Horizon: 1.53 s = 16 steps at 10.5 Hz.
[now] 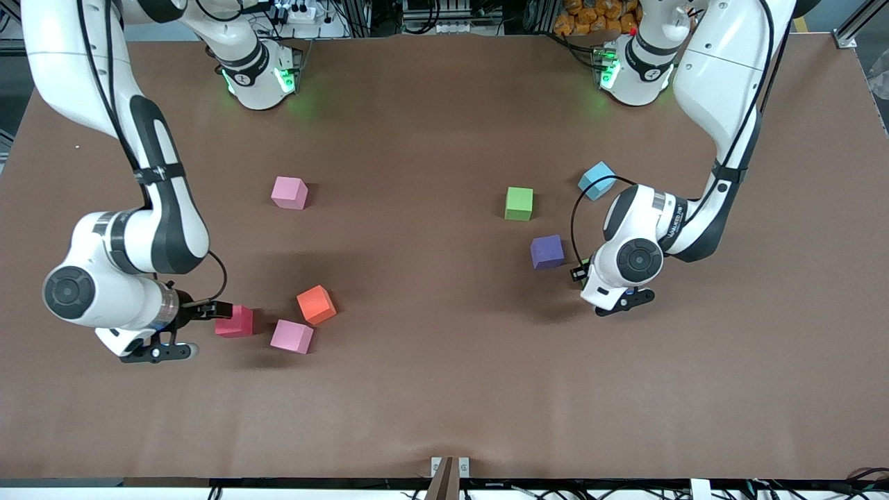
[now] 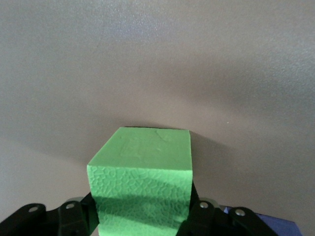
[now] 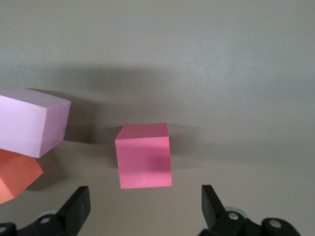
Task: Arrange blocks into number 1
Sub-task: 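Grasp the green cube with the left gripper while the right gripper grasps pink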
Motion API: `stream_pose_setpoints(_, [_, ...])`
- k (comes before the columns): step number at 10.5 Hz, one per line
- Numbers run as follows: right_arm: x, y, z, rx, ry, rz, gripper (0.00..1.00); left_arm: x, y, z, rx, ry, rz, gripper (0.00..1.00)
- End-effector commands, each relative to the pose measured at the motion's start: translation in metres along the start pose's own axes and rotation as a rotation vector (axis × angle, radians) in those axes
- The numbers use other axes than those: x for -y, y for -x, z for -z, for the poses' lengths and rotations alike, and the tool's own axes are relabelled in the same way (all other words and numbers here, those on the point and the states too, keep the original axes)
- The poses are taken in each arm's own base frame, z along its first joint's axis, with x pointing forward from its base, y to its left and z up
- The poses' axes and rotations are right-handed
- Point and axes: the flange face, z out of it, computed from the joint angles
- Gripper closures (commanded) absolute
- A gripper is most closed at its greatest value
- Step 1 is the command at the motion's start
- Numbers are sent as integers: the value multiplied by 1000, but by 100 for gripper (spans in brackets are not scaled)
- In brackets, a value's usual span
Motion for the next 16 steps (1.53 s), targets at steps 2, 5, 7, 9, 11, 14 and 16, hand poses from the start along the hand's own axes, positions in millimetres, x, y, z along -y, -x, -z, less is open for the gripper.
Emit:
stream_pose_setpoints(2, [1,-1,-32,-14,-47,-11,0,6,-4,25,-41,-8,0,100])
stream_pose_setpoints(5, [0,2,-44,-7,-45,-12,0,-31,20,67,-86,32,-110,100])
stream_pose_setpoints(7, [-1,1,-47,-4,-42,-10,0,-59,39,87,-111,64,-115,100])
stream_pose_setpoints(9, [-3,0,-61,-7,-37,12,0,-84,66,100,-105,86,-111,100])
stream_pose_setpoints(11, [-3,0,-72,-6,-34,15,0,-121,110,103,-79,106,-78,100])
stream_pose_setpoints(14, [-2,2,-83,-10,-30,16,2,-179,187,102,-81,106,-106,100])
stream_pose_setpoints(16, [-3,3,-86,-21,-28,12,28,-219,243,98,-87,108,-113,100])
